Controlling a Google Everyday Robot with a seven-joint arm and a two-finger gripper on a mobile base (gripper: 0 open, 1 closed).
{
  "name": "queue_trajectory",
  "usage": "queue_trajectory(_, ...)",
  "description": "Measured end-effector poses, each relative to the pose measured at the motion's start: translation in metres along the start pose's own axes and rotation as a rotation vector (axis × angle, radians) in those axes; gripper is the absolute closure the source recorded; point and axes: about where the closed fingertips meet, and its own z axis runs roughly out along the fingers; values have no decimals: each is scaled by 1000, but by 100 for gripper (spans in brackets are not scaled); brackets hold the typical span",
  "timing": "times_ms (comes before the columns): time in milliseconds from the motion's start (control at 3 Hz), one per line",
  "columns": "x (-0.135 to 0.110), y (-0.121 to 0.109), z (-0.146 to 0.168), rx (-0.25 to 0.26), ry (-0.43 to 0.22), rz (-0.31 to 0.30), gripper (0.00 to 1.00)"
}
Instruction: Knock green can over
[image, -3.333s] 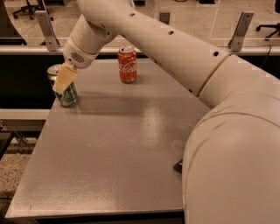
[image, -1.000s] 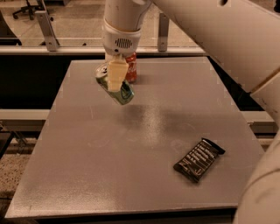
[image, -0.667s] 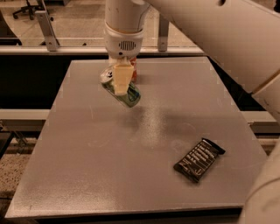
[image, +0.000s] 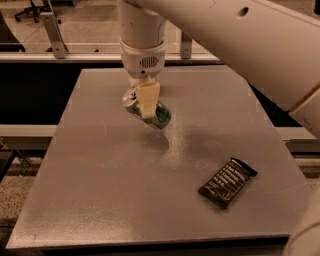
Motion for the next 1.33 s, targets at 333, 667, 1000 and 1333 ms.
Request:
queue_trajectory(333,3,3,10,-23,62,-35,50)
queue_trajectory(667,0,5,15,-36,88,-68,28)
queue_trajectory(1000,-5,7,22,-55,110,-112,4)
queue_trajectory(1333,-10,11,27,-69,118,-148,0)
